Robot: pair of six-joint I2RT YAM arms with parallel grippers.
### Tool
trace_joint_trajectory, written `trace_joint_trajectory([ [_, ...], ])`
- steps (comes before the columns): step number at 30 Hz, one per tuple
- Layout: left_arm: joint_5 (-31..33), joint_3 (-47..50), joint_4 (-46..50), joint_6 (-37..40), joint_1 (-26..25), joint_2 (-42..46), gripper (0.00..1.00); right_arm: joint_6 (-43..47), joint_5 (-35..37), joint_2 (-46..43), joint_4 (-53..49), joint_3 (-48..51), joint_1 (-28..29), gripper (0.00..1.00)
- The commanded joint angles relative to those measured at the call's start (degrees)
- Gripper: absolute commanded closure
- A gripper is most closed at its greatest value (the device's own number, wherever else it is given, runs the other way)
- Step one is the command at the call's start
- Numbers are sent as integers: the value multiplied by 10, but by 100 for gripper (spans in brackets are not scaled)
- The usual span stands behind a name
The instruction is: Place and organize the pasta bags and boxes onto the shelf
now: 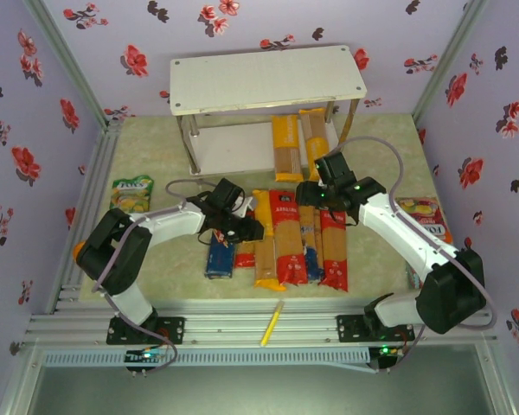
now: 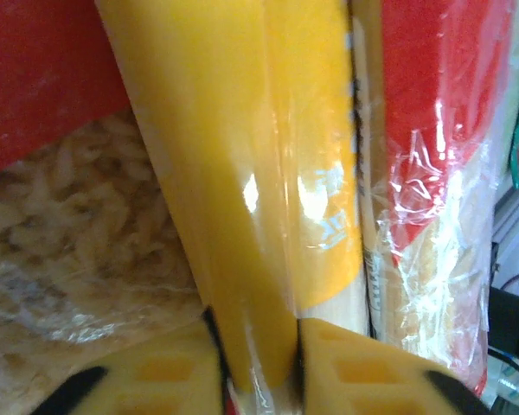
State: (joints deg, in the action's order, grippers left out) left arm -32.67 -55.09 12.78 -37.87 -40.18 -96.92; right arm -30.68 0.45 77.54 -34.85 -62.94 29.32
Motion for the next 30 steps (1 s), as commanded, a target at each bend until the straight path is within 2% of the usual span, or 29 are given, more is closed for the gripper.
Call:
trace_joint_trajectory([
  [1, -36, 11, -30, -8, -7, -16, 93, -11, 13, -6, -8, 2, 5, 32],
  [2, -37, 12, -31, -10, -7, -16, 100, -12, 13, -6, -9, 3, 4, 32],
  [9, -39, 14, -33, -19, -4, 11, 100, -14, 16, -9, -9, 7, 5, 32],
  [15, -37, 2, -31, -45, 28, 66, 100, -14, 17, -10, -6, 7, 5, 32],
  [23, -30, -89, 59, -4, 62, 109, 100, -15, 15, -2, 3, 7, 5, 32],
  [30, -34, -167, 68, 42, 109, 75, 100, -14, 8, 13, 6, 1, 9, 32],
])
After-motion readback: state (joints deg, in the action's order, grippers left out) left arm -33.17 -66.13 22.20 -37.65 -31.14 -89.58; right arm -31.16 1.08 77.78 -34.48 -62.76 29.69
